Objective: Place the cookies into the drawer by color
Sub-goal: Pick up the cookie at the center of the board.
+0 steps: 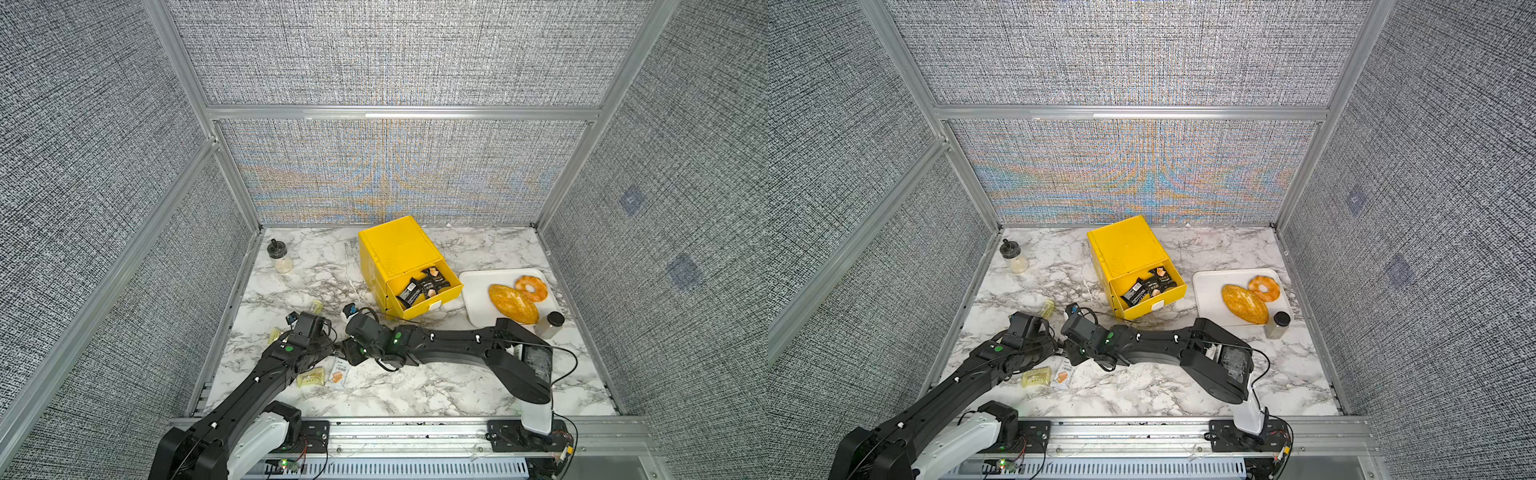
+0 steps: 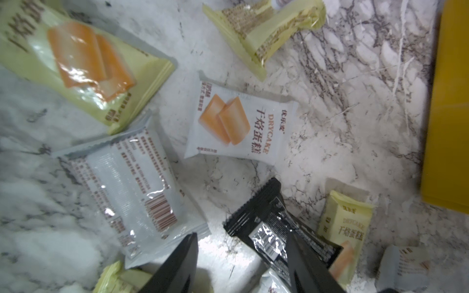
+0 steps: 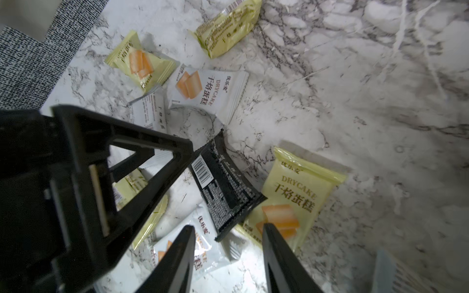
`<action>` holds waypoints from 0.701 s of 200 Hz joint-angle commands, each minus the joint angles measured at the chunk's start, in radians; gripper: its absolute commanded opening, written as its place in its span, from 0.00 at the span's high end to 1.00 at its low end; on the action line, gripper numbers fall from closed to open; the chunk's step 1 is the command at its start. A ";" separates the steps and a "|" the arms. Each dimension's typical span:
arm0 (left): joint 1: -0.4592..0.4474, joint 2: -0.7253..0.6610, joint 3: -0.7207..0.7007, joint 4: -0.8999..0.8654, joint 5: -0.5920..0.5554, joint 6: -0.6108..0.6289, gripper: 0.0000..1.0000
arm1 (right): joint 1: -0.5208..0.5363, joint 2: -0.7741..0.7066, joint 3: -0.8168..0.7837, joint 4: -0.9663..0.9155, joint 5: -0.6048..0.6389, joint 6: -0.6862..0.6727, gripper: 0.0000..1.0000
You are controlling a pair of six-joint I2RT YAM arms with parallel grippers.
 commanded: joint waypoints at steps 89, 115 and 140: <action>0.030 0.169 -0.012 0.142 0.027 0.046 0.40 | -0.028 0.128 0.047 -0.003 -0.065 0.038 0.55; 0.030 0.205 -0.010 0.160 0.034 0.052 0.42 | -0.028 0.129 0.040 0.007 -0.066 0.041 0.64; 0.030 0.220 -0.015 0.172 0.040 0.051 0.43 | -0.028 0.123 0.040 0.006 -0.062 0.040 0.73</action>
